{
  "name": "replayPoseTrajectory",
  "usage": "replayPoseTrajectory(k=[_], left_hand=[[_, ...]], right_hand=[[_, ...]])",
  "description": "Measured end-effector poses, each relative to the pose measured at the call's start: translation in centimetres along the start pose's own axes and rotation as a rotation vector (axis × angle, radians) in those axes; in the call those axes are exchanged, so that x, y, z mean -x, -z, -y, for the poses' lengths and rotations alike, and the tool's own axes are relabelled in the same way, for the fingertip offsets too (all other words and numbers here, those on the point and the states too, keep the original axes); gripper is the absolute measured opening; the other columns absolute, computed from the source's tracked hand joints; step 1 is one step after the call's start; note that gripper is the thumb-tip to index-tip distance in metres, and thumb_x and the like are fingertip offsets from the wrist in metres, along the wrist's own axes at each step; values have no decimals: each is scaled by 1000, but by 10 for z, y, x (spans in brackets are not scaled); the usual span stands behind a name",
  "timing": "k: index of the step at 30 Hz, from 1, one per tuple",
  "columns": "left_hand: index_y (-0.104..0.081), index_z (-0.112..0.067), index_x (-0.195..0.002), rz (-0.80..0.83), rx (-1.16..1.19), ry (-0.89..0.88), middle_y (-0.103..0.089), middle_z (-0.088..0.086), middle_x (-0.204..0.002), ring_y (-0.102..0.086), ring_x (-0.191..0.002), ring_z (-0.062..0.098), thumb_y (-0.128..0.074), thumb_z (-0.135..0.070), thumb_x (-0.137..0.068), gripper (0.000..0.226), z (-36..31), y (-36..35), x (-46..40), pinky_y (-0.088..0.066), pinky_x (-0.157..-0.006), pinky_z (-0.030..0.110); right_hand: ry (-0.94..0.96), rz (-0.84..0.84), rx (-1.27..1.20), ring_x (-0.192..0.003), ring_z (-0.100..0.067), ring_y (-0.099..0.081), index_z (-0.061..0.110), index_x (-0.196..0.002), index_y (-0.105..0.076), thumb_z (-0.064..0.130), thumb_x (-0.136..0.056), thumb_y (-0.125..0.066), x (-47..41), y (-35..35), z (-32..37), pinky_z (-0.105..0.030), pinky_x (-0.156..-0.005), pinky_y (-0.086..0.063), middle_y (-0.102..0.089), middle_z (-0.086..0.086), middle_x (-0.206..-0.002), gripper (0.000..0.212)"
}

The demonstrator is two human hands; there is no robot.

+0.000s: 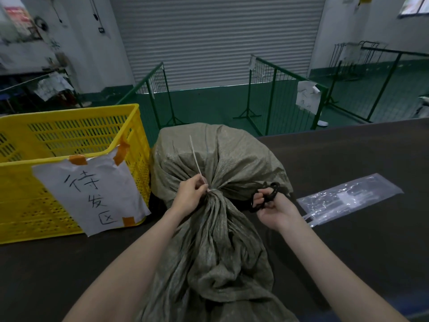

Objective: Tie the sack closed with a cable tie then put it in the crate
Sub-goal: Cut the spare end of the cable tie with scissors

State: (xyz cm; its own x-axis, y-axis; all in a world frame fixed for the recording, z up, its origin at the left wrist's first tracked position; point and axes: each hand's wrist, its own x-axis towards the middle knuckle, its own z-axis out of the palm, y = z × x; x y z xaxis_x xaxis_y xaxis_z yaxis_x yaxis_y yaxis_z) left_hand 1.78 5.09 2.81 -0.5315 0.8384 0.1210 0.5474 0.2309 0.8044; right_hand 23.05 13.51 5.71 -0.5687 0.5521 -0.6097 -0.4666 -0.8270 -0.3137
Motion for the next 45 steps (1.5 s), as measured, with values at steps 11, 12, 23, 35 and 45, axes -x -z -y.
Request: replayPoseTrajectory(k=[11,12,23,35,45], left_hand=[[-64,-17,-77,-146,253,11,-72,12,-81,-71,-75,21,-60,-7,-90,17,-4,27,3,-56,-71,33],[-64,-15,-78,-157,275,2,-72,14,-81,-71,-76,23,-60,-6,-90,15,-5,29,3,-56,-70,31],[-68,-9,-79,-229,286,-41,-71,7,-74,-69,-71,19,-64,-6,-87,9,0,59,10,-57,-76,35],[-72,-12,-79,-240,208,-97,-73,7,-77,-70,-75,16,-67,-12,-86,8,-2,71,12,-55,-75,28],[-71,-12,-76,-105,189,-186,-73,4,-74,-68,-73,15,-66,-14,-87,12,-23,72,12,-55,-74,30]], right_hand=[[69,204,385,-37,-8,-47,10,-71,-46,0,-89,-45,23,-38,-20,-16,-33,-36,-46,-1,-53,21],[147,179,478,-37,-9,-45,9,-70,-47,1,-90,-47,21,-38,-24,-17,-33,-35,-45,-1,-54,21],[801,72,1788,-79,-15,-63,21,-91,-49,63,-72,-63,-15,-2,-26,-37,-70,-53,-66,3,-84,48],[860,145,2360,-96,-29,-58,19,-92,-37,77,-72,-48,-26,4,1,-38,-72,-43,-61,-5,-102,63],[966,176,2682,-100,-30,-61,17,-102,-38,66,-84,-42,-50,0,15,-38,-70,-43,-63,-7,-107,52]])
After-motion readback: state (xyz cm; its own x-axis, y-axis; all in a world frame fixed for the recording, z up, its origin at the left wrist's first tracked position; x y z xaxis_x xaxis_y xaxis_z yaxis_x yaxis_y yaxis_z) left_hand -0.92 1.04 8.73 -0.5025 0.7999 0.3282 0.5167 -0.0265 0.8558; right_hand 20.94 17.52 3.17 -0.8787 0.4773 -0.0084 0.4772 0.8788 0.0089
